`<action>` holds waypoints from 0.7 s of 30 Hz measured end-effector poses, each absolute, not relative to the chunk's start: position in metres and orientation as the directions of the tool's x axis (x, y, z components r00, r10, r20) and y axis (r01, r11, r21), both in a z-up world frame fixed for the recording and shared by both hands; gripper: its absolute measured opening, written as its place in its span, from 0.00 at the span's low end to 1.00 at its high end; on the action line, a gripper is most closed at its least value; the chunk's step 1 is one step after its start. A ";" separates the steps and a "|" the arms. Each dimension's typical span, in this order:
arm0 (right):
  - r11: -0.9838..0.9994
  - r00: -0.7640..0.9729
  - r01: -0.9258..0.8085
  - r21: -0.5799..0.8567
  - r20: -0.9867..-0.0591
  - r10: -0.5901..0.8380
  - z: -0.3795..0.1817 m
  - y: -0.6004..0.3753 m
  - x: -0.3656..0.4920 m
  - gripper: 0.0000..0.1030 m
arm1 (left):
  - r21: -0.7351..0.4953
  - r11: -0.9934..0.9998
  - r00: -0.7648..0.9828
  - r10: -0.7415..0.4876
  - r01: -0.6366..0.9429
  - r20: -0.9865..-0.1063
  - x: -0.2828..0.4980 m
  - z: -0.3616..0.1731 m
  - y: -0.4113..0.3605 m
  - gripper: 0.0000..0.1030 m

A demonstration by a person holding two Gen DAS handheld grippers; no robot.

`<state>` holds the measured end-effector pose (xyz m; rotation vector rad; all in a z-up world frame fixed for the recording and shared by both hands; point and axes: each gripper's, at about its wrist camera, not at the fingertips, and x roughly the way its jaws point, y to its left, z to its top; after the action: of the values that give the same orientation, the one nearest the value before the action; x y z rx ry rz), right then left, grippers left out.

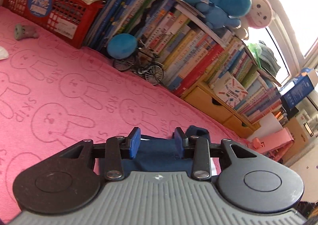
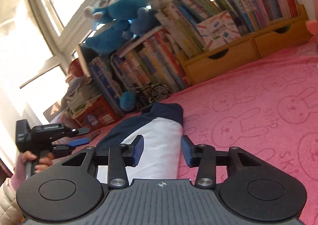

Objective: Fold clothes

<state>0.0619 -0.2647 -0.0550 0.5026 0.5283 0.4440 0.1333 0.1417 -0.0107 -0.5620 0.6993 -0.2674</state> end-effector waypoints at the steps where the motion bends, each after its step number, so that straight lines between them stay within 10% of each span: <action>1: 0.788 0.778 -0.256 0.560 -0.365 0.512 -0.061 -0.265 0.072 0.41 | -0.562 0.824 0.730 -0.423 0.064 -0.537 0.137 -0.009 0.133 0.40; 21: 0.643 0.632 -0.384 0.663 -0.319 0.706 -0.107 -0.236 0.134 0.53 | -0.454 0.876 0.477 -0.473 0.163 -0.741 0.233 -0.031 0.039 0.72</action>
<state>0.1339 -0.2356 -0.1066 0.5857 0.6059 0.6660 0.2326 0.0395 -0.0305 -0.3438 1.0036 -0.3982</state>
